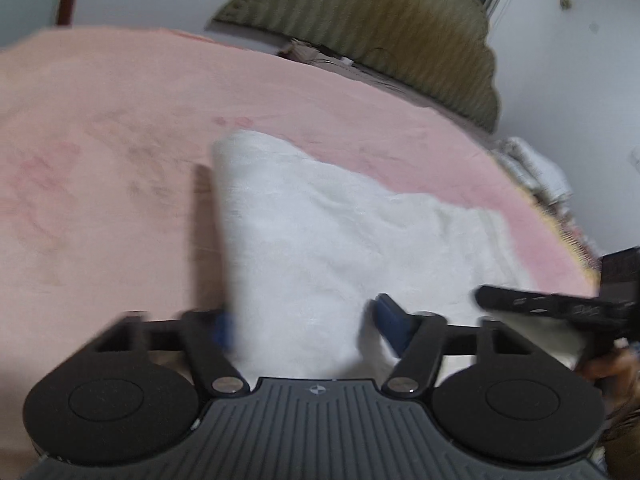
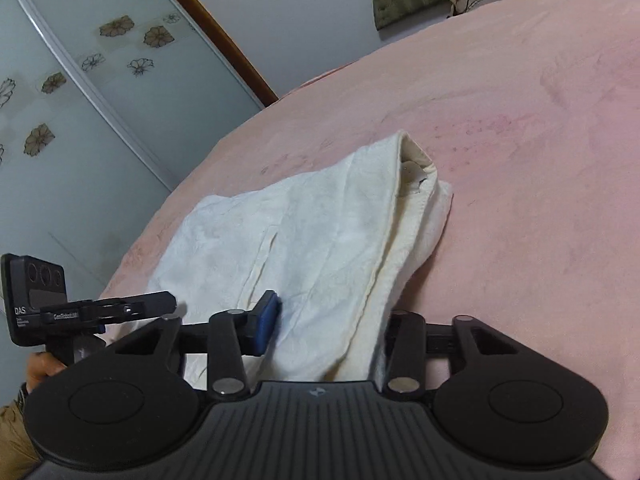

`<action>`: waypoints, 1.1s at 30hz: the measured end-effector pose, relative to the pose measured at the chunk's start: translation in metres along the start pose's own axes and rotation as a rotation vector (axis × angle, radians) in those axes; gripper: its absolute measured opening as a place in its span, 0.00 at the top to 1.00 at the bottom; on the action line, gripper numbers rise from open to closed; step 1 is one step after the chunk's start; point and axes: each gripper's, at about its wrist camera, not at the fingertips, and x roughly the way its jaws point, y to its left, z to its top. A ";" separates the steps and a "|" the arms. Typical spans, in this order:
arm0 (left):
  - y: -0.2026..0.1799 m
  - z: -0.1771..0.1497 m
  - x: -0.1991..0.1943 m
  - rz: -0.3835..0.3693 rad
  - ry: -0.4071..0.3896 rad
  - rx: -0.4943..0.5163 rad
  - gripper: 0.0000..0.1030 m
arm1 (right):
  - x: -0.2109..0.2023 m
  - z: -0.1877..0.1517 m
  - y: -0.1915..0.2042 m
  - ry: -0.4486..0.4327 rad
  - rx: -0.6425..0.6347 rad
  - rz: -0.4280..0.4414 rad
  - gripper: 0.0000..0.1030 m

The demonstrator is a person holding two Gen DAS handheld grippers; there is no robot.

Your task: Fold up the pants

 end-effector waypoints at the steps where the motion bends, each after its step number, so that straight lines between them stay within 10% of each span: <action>1: 0.002 -0.002 -0.004 -0.002 -0.015 -0.009 0.55 | -0.002 -0.002 0.001 -0.006 -0.010 -0.001 0.64; 6: -0.001 -0.004 -0.023 0.014 -0.103 0.014 0.82 | -0.015 -0.006 0.020 -0.071 -0.101 -0.005 0.72; 19: -0.007 0.053 -0.044 0.178 -0.315 0.142 0.85 | 0.010 0.067 0.083 -0.193 -0.378 0.011 0.77; 23: 0.019 0.085 -0.029 0.230 -0.328 0.109 0.72 | 0.046 0.098 0.086 -0.221 -0.390 -0.027 0.76; 28: 0.041 0.068 -0.024 0.330 -0.270 0.051 0.61 | 0.094 0.085 0.066 -0.058 -0.253 -0.284 0.63; 33: 0.036 0.044 -0.042 0.338 -0.287 0.054 0.50 | 0.068 0.050 0.056 -0.212 -0.196 -0.402 0.48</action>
